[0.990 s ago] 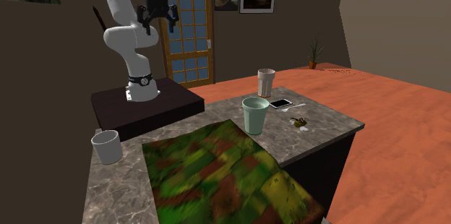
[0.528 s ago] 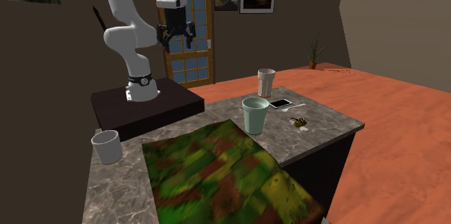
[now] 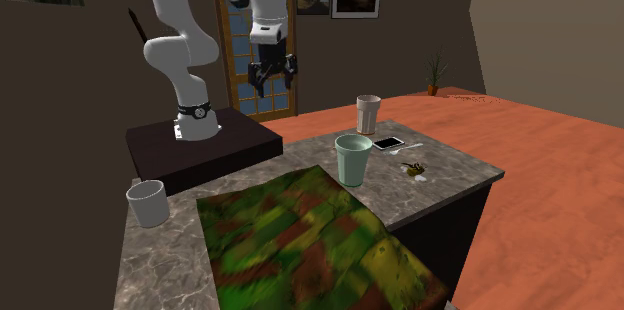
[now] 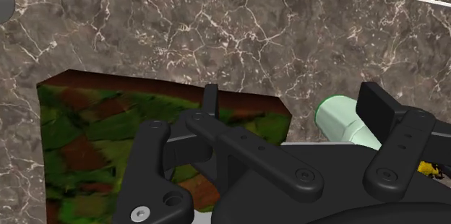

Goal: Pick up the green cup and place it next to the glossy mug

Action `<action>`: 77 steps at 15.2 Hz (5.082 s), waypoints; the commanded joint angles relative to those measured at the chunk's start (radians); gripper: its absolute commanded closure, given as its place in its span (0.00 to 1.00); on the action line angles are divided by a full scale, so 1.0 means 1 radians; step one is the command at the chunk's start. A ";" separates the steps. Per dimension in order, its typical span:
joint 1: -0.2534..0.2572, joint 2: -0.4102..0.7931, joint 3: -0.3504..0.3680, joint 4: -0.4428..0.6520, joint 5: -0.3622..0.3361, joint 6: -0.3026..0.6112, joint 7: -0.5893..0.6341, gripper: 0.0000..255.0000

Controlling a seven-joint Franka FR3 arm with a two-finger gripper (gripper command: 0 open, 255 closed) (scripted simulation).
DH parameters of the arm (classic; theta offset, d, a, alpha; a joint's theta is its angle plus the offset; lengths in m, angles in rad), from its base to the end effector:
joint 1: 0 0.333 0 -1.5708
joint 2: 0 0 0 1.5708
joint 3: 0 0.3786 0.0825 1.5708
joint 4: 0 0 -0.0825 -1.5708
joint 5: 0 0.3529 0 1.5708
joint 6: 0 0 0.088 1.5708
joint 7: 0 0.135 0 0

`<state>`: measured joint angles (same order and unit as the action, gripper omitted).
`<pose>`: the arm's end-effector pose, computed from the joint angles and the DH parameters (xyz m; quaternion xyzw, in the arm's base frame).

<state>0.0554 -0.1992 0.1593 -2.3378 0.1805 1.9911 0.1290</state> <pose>0.4027 0.1064 0.4534 -0.9952 0.0029 0.0836 0.0503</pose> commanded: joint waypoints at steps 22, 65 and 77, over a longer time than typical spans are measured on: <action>0.114 0.784 0.058 0.541 0.005 0.264 0.128 0.00; 0.109 0.648 0.069 0.557 0.013 0.118 0.163 1.00; 0.102 0.573 0.073 0.615 0.016 -0.012 0.187 1.00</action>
<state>0.1589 0.3793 0.2328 -1.7312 0.1966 1.9929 0.3140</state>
